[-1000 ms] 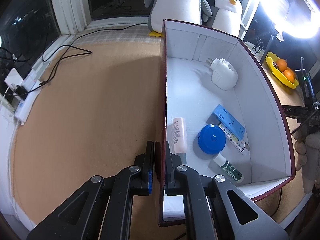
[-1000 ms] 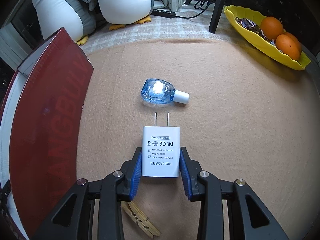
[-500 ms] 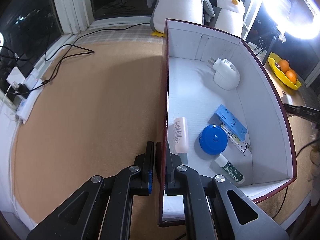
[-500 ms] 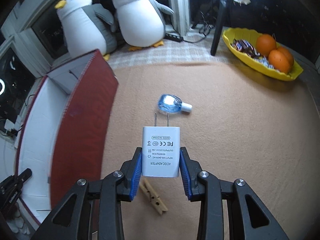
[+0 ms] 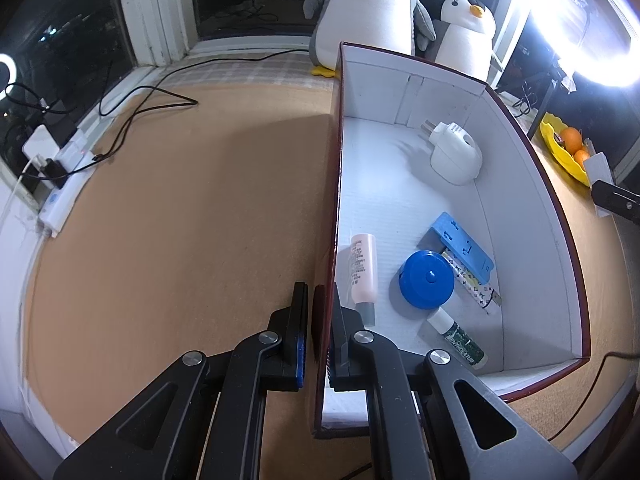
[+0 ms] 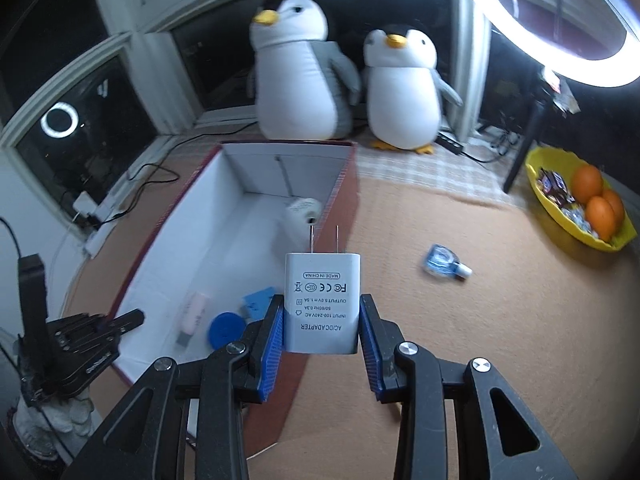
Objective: Organize rigid objects
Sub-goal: 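Carry the charger over the box and release it inside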
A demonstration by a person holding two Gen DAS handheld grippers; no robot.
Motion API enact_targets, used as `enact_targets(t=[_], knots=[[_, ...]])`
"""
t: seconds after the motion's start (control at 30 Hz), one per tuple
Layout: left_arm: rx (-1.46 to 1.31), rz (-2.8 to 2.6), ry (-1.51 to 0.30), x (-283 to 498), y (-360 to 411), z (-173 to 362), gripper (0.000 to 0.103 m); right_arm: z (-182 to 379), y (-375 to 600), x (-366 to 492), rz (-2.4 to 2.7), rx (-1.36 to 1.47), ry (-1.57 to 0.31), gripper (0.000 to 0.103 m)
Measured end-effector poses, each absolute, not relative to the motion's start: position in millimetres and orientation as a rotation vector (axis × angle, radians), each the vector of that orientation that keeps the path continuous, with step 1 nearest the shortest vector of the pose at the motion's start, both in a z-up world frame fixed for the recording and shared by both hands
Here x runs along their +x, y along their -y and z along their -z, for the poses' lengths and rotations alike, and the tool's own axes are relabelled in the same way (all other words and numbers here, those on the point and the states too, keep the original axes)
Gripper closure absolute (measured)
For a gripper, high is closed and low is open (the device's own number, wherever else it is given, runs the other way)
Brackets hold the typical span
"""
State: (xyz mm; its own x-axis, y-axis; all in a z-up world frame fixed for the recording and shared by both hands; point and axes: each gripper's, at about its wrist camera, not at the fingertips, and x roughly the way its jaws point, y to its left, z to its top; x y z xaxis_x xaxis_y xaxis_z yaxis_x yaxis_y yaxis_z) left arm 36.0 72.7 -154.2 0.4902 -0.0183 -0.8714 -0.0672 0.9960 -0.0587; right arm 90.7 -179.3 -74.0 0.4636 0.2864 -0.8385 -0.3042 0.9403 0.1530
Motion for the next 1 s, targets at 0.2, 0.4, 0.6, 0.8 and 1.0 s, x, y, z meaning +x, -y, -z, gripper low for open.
enact_targets(t=[0.2, 0.4, 0.6, 0.8, 1.0], knots=[[-0.098, -0.044, -1.057, 31.8, -72.8, 154.0, 0.097, 78.1, 150.0, 76.2, -0.462, -0.066, -1.039, 0.071], [-0.100, -0.051, -1.058, 29.5, -72.7, 153.7, 0.097, 87.8, 130.5, 63.8, -0.525, -0.107, -1.058, 0.071], [-0.105, -0.056, -1.055, 26.3, -73.7, 153.1, 0.097, 93.6, 116.7, 55.1, -0.563, -0.135, -1.069, 0.071], [-0.116, -0.061, -1.051, 22.9, -74.8, 152.7, 0.097, 100.8, 107.5, 52.0, -0.582, -0.150, -1.088, 0.071], [-0.124, -0.064, -1.046, 22.1, -76.2, 152.4, 0.097, 104.9, 107.1, 51.8, -0.583, -0.159, -1.101, 0.071]])
